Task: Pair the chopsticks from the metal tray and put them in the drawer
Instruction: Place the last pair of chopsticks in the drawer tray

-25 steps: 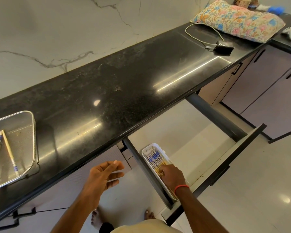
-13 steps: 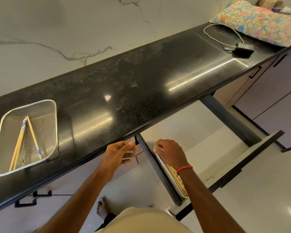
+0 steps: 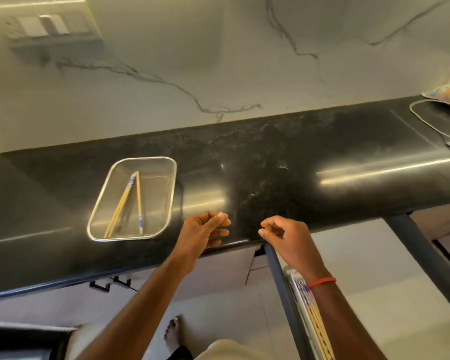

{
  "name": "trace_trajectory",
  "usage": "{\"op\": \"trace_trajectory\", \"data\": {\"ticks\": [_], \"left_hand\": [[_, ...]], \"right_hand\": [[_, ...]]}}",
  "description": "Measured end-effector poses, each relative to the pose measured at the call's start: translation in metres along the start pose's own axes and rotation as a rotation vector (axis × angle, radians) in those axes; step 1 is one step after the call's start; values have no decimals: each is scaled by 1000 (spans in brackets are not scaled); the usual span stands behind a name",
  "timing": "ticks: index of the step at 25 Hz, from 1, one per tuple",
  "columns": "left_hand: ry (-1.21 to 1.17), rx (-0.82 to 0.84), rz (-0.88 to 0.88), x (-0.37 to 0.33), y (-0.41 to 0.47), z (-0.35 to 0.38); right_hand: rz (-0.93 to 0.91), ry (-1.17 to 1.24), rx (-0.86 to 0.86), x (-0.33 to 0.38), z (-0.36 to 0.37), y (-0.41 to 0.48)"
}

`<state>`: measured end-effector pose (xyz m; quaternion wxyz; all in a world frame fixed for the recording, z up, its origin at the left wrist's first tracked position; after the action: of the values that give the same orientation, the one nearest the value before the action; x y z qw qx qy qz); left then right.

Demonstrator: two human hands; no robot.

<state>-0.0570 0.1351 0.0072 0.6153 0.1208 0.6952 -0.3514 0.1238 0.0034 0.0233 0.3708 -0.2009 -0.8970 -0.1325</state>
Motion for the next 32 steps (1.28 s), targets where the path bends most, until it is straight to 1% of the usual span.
{"op": "trace_trajectory", "data": {"ticks": [5, 8, 13, 16, 18, 26, 32], "left_hand": [[-104, -114, 71, -30, 10, -79], [-155, -150, 95, -42, 15, -118], [-199, -212, 75, -36, 23, -182], [-232, -261, 69, -36, 30, -225], [-235, -280, 76, -39, 35, -250], [-200, -271, 59, -28, 49, -322], [-167, -247, 30, -16, 56, -344]], "right_hand": [[-107, 13, 6, 61, 15, 40], [-163, 26, 55, 98, 38, 61], [-193, 117, 171, 150, 95, 91], [-141, 229, 239, 171, 133, 107], [-117, 246, 272, 182, 159, 116], [1, 116, 329, 213, 250, 173], [135, 11, 403, 213, 321, 182]]}}
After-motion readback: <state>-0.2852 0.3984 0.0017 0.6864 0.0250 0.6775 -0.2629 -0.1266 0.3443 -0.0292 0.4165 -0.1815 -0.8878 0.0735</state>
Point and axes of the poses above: each hand's wrist, its own y-axis towards the middle knuckle, its own z-axis out of the palm, x = y × z, the point moved 9 cm from there along y, towards the middle knuckle, and after that the axes turned 4 degrees about x, right-handed, at the moved point
